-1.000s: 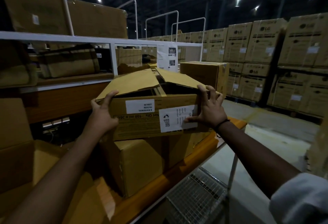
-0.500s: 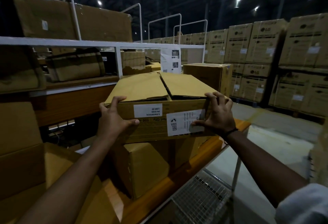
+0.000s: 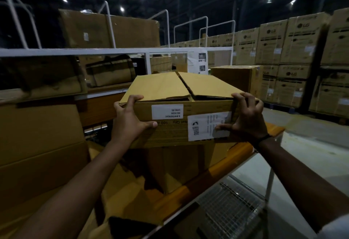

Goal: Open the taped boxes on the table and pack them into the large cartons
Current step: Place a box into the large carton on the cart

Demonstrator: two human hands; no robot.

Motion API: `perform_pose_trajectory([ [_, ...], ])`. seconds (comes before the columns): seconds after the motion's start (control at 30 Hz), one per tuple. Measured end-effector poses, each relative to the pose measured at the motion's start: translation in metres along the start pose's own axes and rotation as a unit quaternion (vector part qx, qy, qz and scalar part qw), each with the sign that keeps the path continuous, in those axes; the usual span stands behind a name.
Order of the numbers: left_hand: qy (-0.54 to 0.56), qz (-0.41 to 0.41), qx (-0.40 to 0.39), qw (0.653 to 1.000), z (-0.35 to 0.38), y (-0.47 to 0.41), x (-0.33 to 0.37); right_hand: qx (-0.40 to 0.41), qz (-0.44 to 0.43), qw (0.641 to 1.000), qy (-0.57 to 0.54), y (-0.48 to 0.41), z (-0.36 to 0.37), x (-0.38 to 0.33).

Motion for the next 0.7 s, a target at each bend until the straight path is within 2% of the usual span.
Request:
perform_pose_trajectory([
  [0.3, -0.035, -0.023, 0.047, 0.998, -0.102, 0.06, -0.035, -0.036, -0.005, 0.996, -0.077, 0.02, -0.01, -0.096],
  [0.7, -0.137, -0.126, 0.107, 0.977, -0.235, 0.137, -0.096, -0.117, -0.044, 0.965, -0.23, 0.043, 0.021, -0.249],
])
Point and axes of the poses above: each hand's wrist, its own y-axis away from the middle knuckle, its own z-axis out of the palm, x = y × z, the point moved 3 cm from there along -y, towards the middle knuckle, and after that the axes turned 1 degree about -y, right-handed, at the moved point
